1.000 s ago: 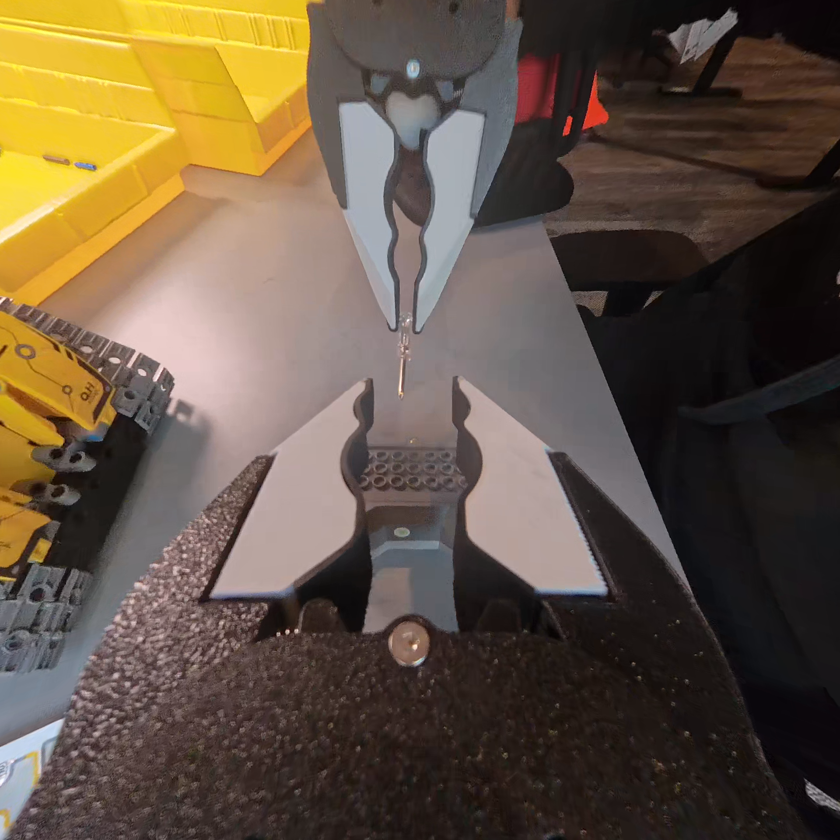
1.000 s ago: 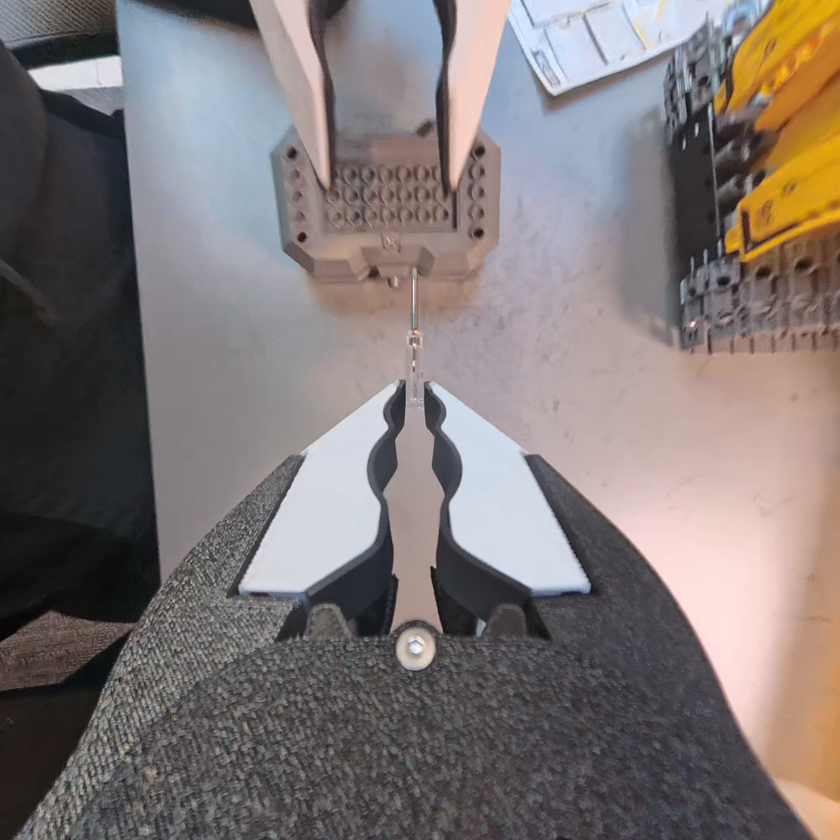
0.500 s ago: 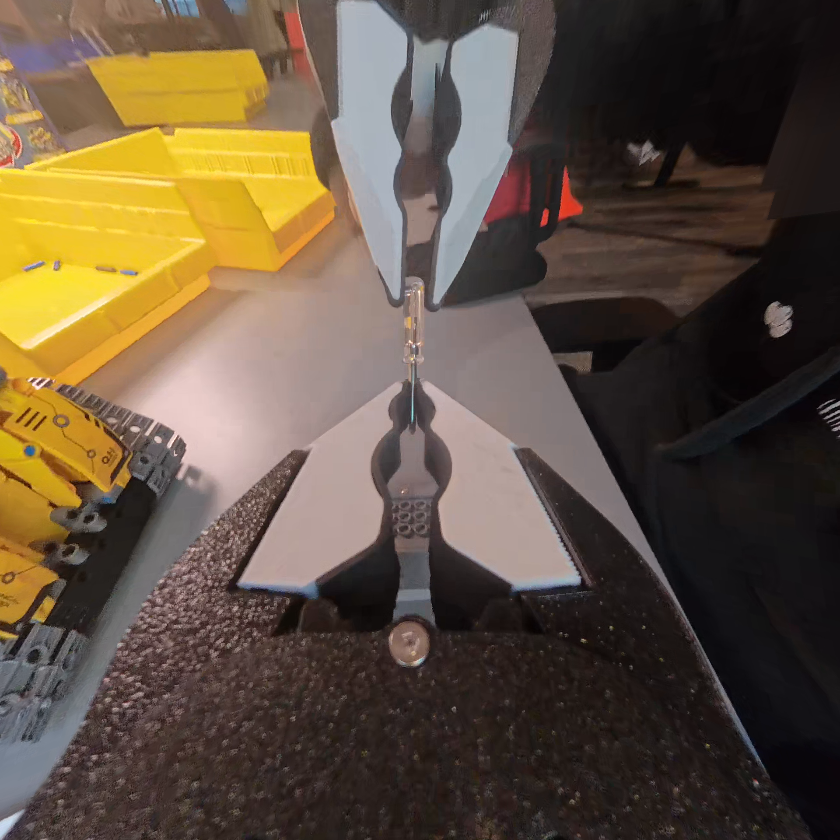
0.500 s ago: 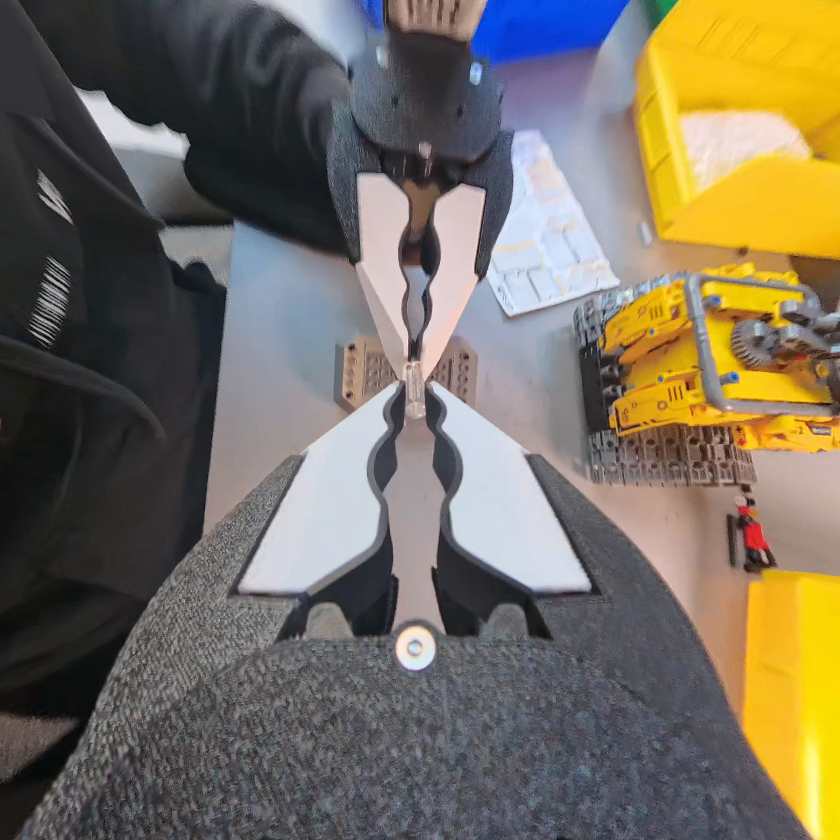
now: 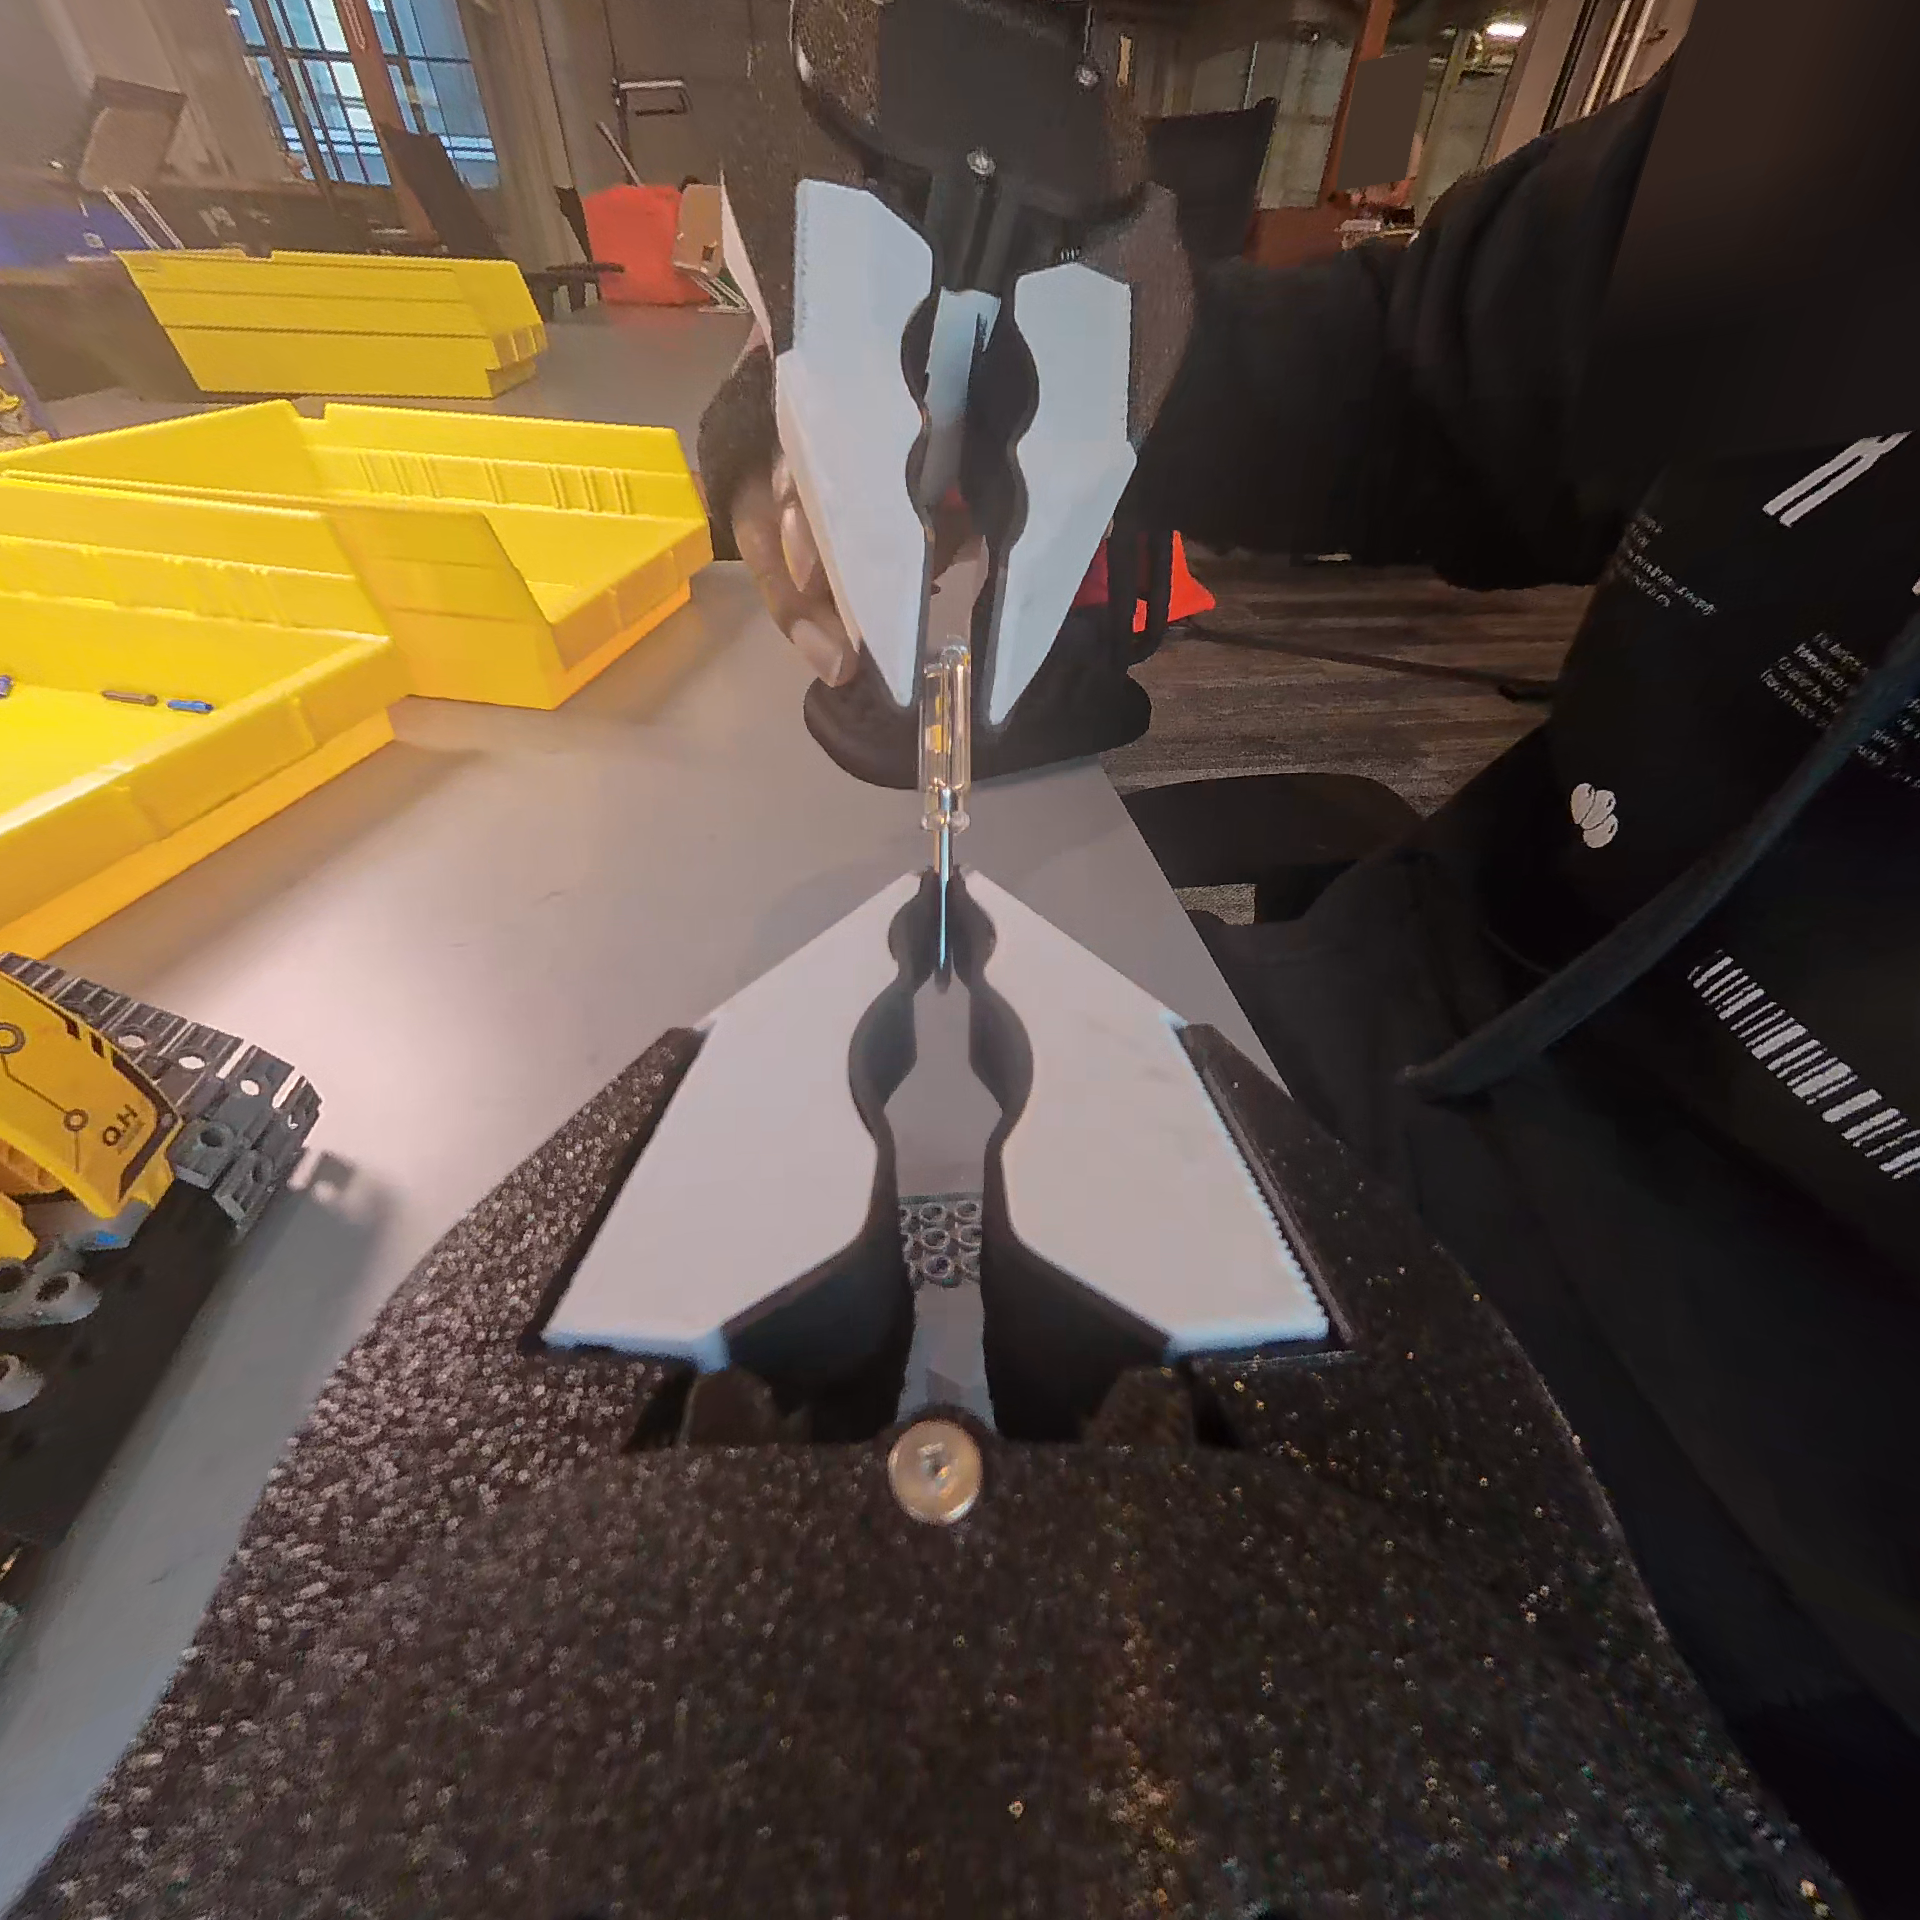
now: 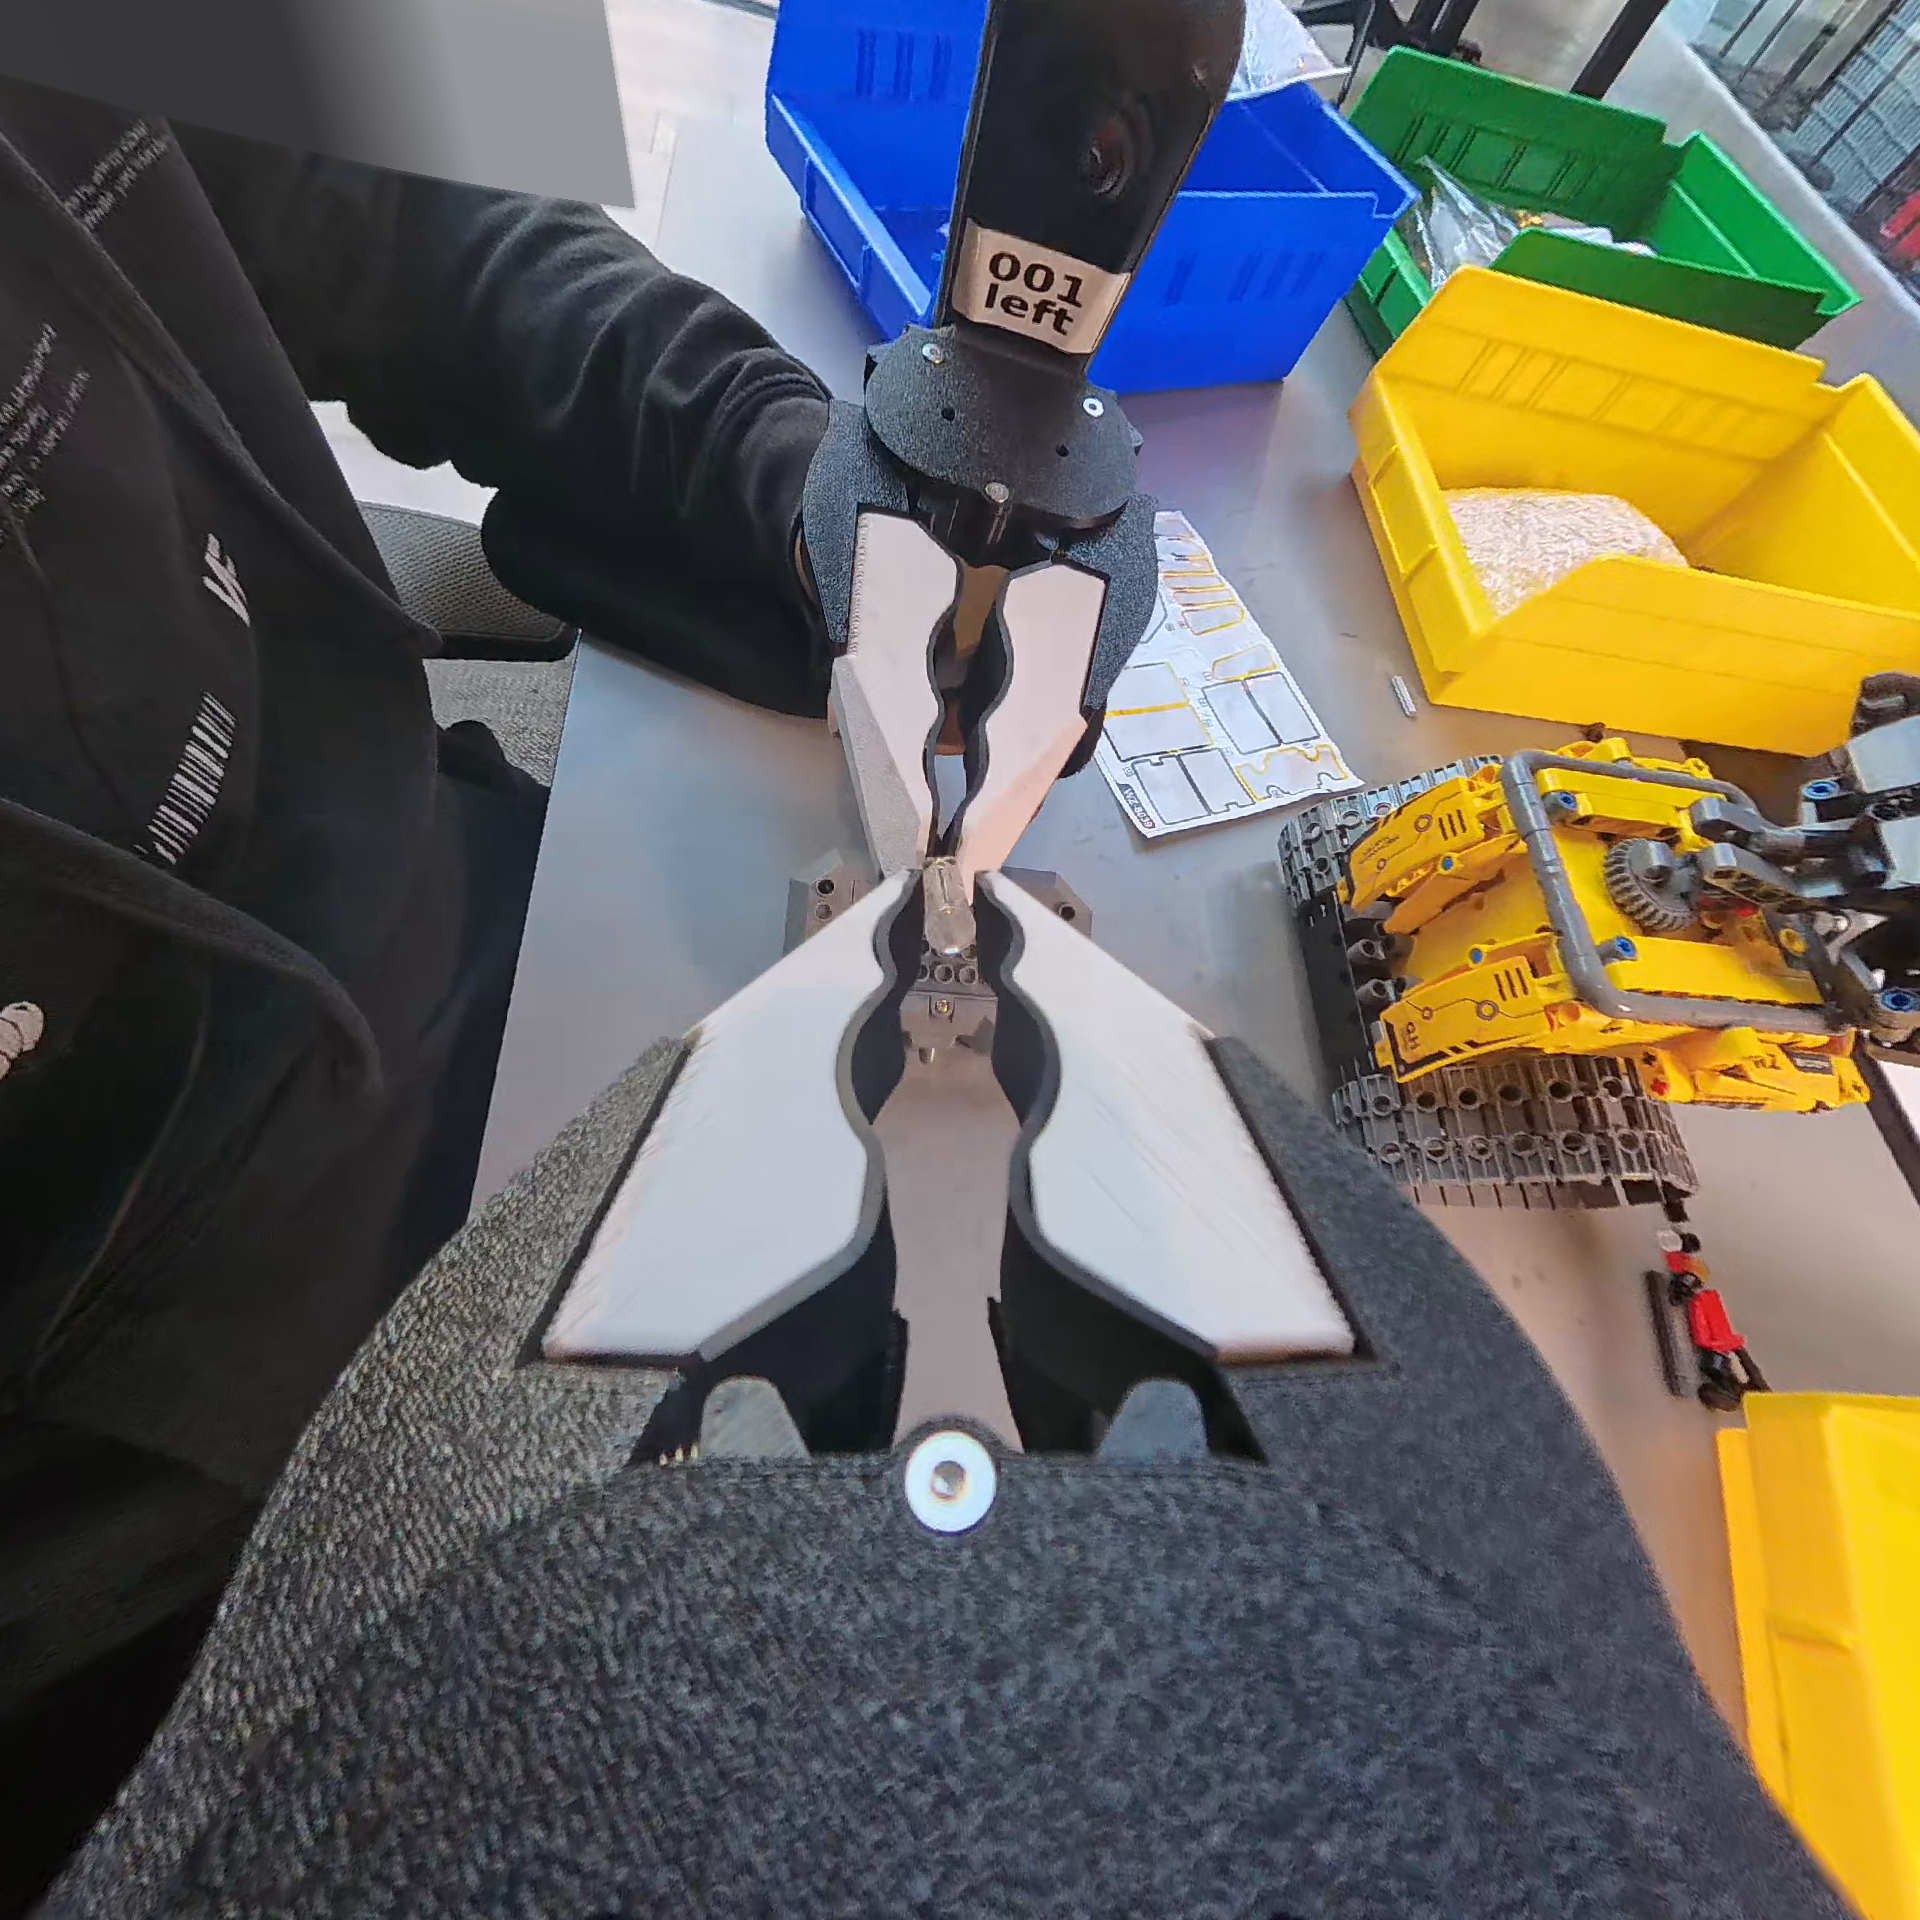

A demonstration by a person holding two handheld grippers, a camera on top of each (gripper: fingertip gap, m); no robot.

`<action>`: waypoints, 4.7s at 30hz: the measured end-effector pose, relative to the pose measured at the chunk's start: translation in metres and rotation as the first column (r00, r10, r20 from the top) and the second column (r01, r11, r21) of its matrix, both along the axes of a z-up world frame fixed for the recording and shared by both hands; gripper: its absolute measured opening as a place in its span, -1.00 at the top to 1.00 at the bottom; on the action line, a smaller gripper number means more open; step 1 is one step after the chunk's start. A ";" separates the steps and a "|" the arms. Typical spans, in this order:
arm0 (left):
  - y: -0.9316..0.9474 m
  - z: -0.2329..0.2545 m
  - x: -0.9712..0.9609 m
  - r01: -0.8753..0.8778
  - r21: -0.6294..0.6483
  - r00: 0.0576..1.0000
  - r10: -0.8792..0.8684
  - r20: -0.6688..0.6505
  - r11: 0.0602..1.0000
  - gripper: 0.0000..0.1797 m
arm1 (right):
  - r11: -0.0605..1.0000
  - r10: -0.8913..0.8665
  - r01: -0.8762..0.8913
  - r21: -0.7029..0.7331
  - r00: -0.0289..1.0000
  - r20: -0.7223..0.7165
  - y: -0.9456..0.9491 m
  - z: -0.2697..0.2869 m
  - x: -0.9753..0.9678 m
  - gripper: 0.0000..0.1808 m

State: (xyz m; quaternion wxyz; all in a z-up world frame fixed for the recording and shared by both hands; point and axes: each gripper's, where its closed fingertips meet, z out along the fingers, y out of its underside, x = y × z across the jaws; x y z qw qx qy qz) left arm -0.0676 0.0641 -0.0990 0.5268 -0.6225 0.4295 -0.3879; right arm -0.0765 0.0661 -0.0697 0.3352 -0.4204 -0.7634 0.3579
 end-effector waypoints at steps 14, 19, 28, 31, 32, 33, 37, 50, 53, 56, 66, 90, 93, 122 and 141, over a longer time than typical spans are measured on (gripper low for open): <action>0.004 0.001 -0.007 -0.020 0.000 1.000 0.020 -0.003 1.000 0.99 | 0.998 0.030 -0.037 0.053 0.991 0.132 0.003 -0.005 -0.007 0.91; 0.015 -0.027 -0.030 -0.072 -0.085 0.981 0.056 -0.186 0.994 0.35 | 0.995 -0.017 -0.016 0.098 0.947 0.322 0.019 -0.031 -0.005 0.91; 0.003 -0.077 -0.047 -0.052 -0.255 0.927 -0.048 -0.372 0.966 -0.38 | 0.999 -0.031 0.007 0.047 0.847 0.530 0.021 -0.073 -0.005 0.91; -0.002 -0.086 -0.044 -0.038 -0.240 0.901 -0.070 -0.427 0.970 -0.39 | 0.999 -0.023 -0.005 0.049 0.837 0.547 0.019 -0.075 -0.006 0.91; -0.002 -0.088 -0.043 -0.038 -0.238 0.897 -0.072 -0.437 0.970 -0.36 | 0.999 -0.022 -0.004 0.046 0.836 0.548 0.019 -0.075 -0.006 0.91; -0.001 -0.089 -0.043 -0.042 -0.236 0.894 -0.070 -0.444 0.971 -0.32 | 0.999 -0.021 -0.003 0.043 0.834 0.551 0.019 -0.075 -0.007 0.91; 0.000 -0.090 -0.044 -0.050 -0.226 0.889 -0.059 -0.454 0.973 -0.27 | 0.999 -0.017 -0.004 0.036 0.830 0.557 0.018 -0.075 -0.009 0.91; 0.004 -0.090 -0.043 -0.088 -0.229 0.888 -0.028 -0.458 0.969 -0.27 | 0.995 -0.099 0.087 0.049 0.782 0.616 0.020 -0.075 -0.010 0.91; 0.006 -0.090 -0.043 -0.086 -0.225 0.891 -0.026 -0.454 0.971 -0.26 | 0.995 -0.081 0.031 0.092 0.786 0.613 0.020 -0.075 -0.010 0.91; 0.006 -0.089 -0.043 -0.071 -0.221 0.897 -0.034 -0.440 0.973 -0.26 | 0.967 0.034 -0.173 0.185 0.812 0.582 0.020 -0.075 -0.011 0.91; 0.006 -0.088 -0.041 -0.035 -0.214 0.916 -0.054 -0.397 0.976 -0.26 | 0.425 0.438 -0.753 0.503 0.657 0.614 0.019 -0.076 -0.012 0.91; 0.010 -0.089 -0.043 -0.067 -0.211 0.912 -0.026 -0.409 0.975 -0.27 | 0.998 -0.055 0.047 0.028 0.788 0.613 0.029 -0.062 -0.012 0.91; 0.013 -0.089 -0.044 -0.093 -0.212 0.908 -0.004 -0.418 0.973 -0.27 | 0.969 -0.126 0.236 -0.076 0.735 0.667 0.027 -0.069 -0.008 0.91; 0.023 -0.090 -0.042 -0.192 -0.220 0.889 0.075 -0.453 0.956 -0.27 | 0.805 -0.292 0.567 -0.174 0.634 0.716 0.044 -0.075 -0.007 0.91; 0.023 -0.090 -0.042 -0.197 -0.223 0.887 0.077 -0.455 0.955 -0.27 | 0.834 -0.307 0.544 -0.091 0.595 0.743 0.043 -0.077 -0.003 0.92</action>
